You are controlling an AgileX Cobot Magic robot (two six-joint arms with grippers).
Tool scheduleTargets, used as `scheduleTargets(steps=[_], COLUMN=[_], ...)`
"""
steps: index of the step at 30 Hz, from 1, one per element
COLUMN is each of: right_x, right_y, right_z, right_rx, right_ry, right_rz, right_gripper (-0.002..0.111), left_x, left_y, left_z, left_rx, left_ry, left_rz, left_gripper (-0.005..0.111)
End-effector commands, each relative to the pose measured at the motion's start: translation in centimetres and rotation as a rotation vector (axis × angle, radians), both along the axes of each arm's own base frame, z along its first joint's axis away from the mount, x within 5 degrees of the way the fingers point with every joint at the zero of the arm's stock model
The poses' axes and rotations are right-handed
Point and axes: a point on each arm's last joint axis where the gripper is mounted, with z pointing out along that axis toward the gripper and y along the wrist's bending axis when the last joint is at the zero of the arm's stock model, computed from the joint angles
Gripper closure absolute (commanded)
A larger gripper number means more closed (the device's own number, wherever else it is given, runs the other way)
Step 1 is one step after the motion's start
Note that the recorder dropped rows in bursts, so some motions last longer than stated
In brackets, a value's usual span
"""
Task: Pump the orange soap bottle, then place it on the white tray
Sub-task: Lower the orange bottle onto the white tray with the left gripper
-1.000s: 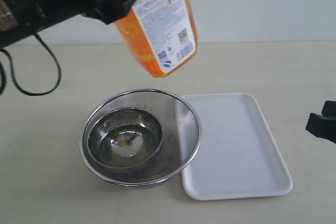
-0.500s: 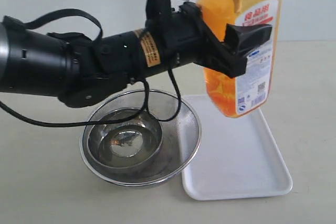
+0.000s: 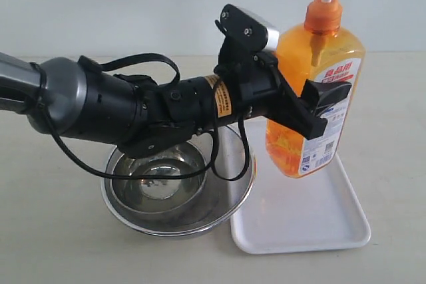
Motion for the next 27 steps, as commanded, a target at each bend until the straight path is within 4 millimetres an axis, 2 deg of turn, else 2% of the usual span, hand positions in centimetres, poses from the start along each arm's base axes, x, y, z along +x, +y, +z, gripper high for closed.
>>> scheduleTargets(steps=[1, 9, 19, 24, 27], right_x=[-0.1, -0.1, -0.1, -0.1, -0.1], right_y=[-0.1, -0.1, -0.1, -0.1, -0.1], right_z=[0.0, 0.0, 0.0, 0.0, 0.0], right_rx=[-0.015, -0.011, -0.008, -0.008, -0.008], right_ry=[-0.005, -0.002, -0.001, -0.001, -0.001], right_rz=[-0.005, -0.008, 0.0, 0.0, 0.0], right_gripper=[0.108, 0.108, 0.108, 0.108, 0.108], left_x=[0.4, 1.2, 1.9, 1.3, 1.1], left_y=[-0.3, -0.3, 0.1, -0.6, -0.7], left_z=[0.7, -1.9, -1.9, -1.9, -2.1], left_rx=[-0.08, -0.107, -0.158, -0.171, -0.165], left_ry=[-0.031, 0.023, 0.069, 0.09, 0.108], left_rz=[0.015, 0.081, 0.182, 0.191, 0.266], left_gripper=[0.102, 0.102, 0.102, 0.102, 0.102])
